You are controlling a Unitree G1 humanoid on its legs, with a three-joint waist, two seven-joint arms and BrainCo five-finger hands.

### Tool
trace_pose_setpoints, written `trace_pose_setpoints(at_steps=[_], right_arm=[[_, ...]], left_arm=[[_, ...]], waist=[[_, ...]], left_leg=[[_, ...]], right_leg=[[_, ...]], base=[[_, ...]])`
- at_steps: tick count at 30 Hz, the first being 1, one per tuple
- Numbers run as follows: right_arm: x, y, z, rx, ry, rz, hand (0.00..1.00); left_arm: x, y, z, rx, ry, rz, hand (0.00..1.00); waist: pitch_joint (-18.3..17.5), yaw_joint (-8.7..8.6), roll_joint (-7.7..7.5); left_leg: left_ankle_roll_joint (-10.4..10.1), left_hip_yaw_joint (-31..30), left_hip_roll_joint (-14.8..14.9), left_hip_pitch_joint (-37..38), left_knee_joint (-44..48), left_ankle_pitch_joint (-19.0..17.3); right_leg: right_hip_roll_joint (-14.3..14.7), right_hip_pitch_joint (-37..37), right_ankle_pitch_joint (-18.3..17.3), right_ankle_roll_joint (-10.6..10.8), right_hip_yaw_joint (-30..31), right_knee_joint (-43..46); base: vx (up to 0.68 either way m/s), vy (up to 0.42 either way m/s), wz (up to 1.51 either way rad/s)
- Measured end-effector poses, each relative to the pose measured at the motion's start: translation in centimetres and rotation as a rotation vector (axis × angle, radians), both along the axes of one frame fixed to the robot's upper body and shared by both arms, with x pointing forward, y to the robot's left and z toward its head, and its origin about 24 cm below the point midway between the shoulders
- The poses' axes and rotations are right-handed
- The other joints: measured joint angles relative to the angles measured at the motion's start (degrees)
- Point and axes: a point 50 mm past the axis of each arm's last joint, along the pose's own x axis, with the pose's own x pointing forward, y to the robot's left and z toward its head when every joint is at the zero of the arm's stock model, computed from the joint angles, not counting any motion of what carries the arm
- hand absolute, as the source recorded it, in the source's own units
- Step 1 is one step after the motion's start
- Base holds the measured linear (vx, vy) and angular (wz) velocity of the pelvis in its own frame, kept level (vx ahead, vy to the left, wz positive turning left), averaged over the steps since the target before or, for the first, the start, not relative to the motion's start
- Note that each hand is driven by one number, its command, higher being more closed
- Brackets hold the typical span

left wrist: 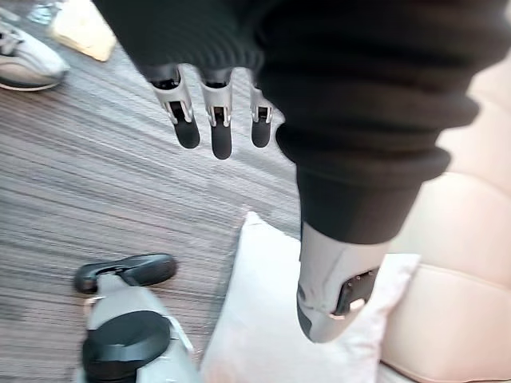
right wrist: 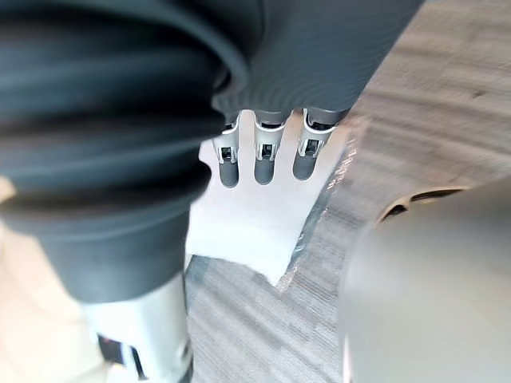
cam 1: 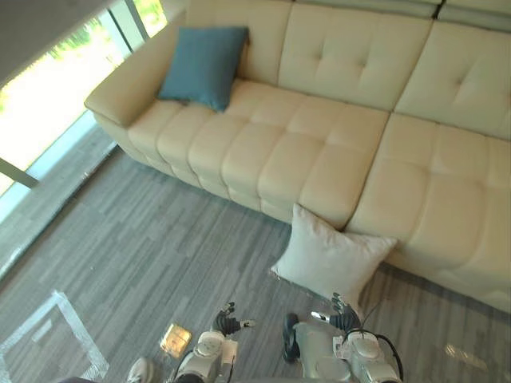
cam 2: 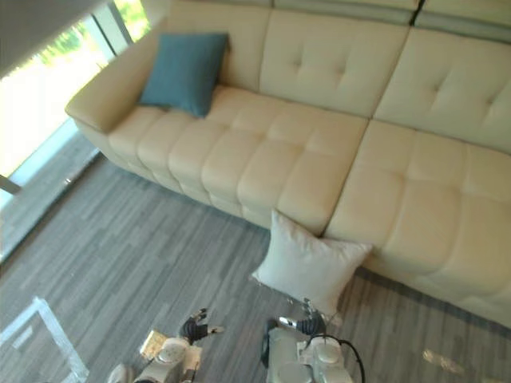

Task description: Pick up cushions and gather them together orderly.

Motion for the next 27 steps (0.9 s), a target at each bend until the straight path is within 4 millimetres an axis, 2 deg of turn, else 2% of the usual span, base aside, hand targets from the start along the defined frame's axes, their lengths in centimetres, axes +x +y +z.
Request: trace_pose_setpoints(at_steps=[2,4,5,6,7,8,10,11,12,13,16,17,19,21,22,24,27], right_arm=[[-0.5,-0.1,-0.2,0.005,0.009,-0.01,0.0],[-0.6,-0.2,-0.2,0.001,0.013,-0.013,0.0],[-0.6,-0.3,-0.3,0.0,0.021,-0.015,0.0],[-0.8,-0.3,-0.3,-0.001,0.025,-0.016,0.0],[-0.9,-0.3,-0.4,-0.001,0.032,-0.016,0.0],[-1.1,-0.3,-0.5,-0.004,0.037,-0.012,0.0],[-1.3,-0.3,-0.5,-0.006,0.04,-0.01,0.0],[-1.5,-0.5,-0.6,-0.013,0.046,-0.012,0.0],[-1.6,0.0,-0.7,0.001,0.049,-0.012,0.0],[-1.8,0.3,-0.8,0.01,0.055,-0.013,0.0],[-2.1,1.2,-1.2,0.022,0.082,0.017,0.0],[-2.1,1.3,-1.3,0.014,0.084,0.031,0.0],[-1.8,1.2,-1.2,-0.001,0.08,0.053,0.0],[-1.6,1.3,-1.2,-0.003,0.082,0.064,0.0],[-1.6,1.3,-1.2,0.0,0.08,0.064,0.0],[-1.6,1.3,-1.2,0.002,0.079,0.062,0.0],[-1.5,1.3,-1.2,0.006,0.078,0.05,0.0]], left_arm=[[-0.8,0.2,-0.3,-0.004,0.019,0.023,0.0],[-0.5,0.3,-0.1,-0.004,0.006,0.031,0.0],[-0.3,0.3,0.0,-0.005,0.0,0.037,0.0],[-0.3,0.3,0.0,-0.007,-0.001,0.042,0.0],[-0.3,0.4,0.0,-0.007,-0.002,0.048,0.0],[-0.4,0.5,0.0,-0.005,-0.003,0.062,0.0],[-0.8,0.8,-0.2,0.0,0.007,0.075,0.0],[-1.0,0.9,-0.3,0.003,0.014,0.075,0.0],[-0.8,1.2,-0.2,0.012,0.007,0.072,0.0],[-0.8,1.7,-0.2,0.023,0.002,0.072,0.0],[-1.5,2.5,-0.6,0.046,0.033,0.075,0.0],[-1.6,2.8,-0.6,0.053,0.034,0.079,0.0],[-1.7,3.2,-0.6,0.061,0.039,0.088,0.0],[-1.7,3.5,-0.6,0.07,0.039,0.088,0.0],[-1.8,3.7,-0.6,0.075,0.039,0.088,0.0],[-1.9,4.0,-0.7,0.084,0.042,0.089,0.0],[-1.9,3.8,-0.7,0.076,0.045,0.089,0.0]], waist=[[0.0,0.19,-0.26],[0.2,0.42,-0.56],[0.2,1.01,-0.8],[0.2,1.52,-0.79],[0.1,1.85,-0.67],[-0.1,2.39,-0.16],[-0.8,2.79,0.93],[-1.8,2.76,1.73],[-2.3,2.27,-0.07],[-2.6,2.4,-1.13],[-3.4,3.15,-2.84],[-3.3,3.14,-2.76],[-3.0,3.14,-2.35],[-2.7,3.14,-2.42],[-2.6,3.13,-2.62],[-2.6,3.18,-2.72],[-2.6,3.03,-2.64]], left_leg=[[1.7,-2.7,-0.8,-4.6,3.4,-4.0],[3.2,-4.1,-3.1,-7.9,-1.0,-5.8],[4.4,-6.6,-6.1,-8.9,-8.1,-6.5],[4.4,-11.2,-9.1,-8.7,-16.6,-6.4],[4.3,-14.9,-11.0,-8.2,-22.9,-6.1],[4.6,-19.0,-11.8,-7.6,-30.4,-3.8],[6.8,-20.2,-10.2,-7.9,-34.0,4.1],[8.6,-19.1,-8.9,-7.6,-33.9,4.2],[8.8,-18.2,-9.7,-6.8,-34.8,4.3],[8.9,-17.4,-10.3,-6.3,-35.7,4.3],[8.9,-13.8,-11.5,-4.2,-38.2,4.2],[9.2,-13.0,-11.8,-3.4,-38.7,4.1],[10.4,-10.8,-11.7,-2.3,-38.7,3.1],[10.8,-9.5,-11.3,-1.2,-38.7,2.8],[10.8,-9.1,-11.3,-0.5,-38.7,2.4],[9.9,-9.2,-10.4,0.0,-38.5,1.4],[9.1,-10.5,-9.6,0.5,-39.0,1.4]], right_leg=[[0.4,2.9,-0.2,-0.4,2.1,-2.4],[0.4,4.1,0.4,0.3,4.7,-3.6],[0.4,4.4,0.7,0.2,7.5,-3.8],[0.6,4.9,1.1,0.9,9.9,-4.5],[1.0,5.3,1.4,1.4,11.7,-5.2],[2.5,6.0,1.9,2.2,14.9,-6.4],[5.5,6.5,1.3,3.1,19.3,-5.8],[7.1,6.4,0.3,4.5,21.4,-4.6],[6.3,5.8,-0.3,5.6,22.6,-3.7],[5.8,5.6,-0.8,6.1,23.3,-3.6],[5.0,4.5,-1.3,6.8,27.0,-3.2],[4.9,4.6,-1.3,6.9,27.9,-3.1],[4.8,4.2,-1.6,7.4,27.5,-2.2],[2.9,3.3,-3.3,9.2,21.6,-0.8],[0.0,2.7,-4.6,8.5,15.2,0.1],[-2.5,1.9,-4.0,7.9,8.0,1.8],[-1.2,2.8,-3.9,6.8,6.3,2.1]], base=[[0.16,-0.009,-0.65],[0.19,0.035,-0.72],[0.18,0.074,-1.11],[0.19,0.105,-1.28],[0.26,0.15,-1.52],[0.23,0.15,-1.57],[0.25,0.219,-1.45],[0.3,0.272,-0.91],[0.22,0.207,-0.63],[0.18,0.164,-0.38],[0.09,0.128,-0.52],[0.07,0.096,-0.55],[0.03,0.032,-0.58],[-0.02,-0.025,-0.49],[-0.03,-0.058,-0.32],[-0.02,-0.096,-0.2],[0.02,-0.149,0.06]])
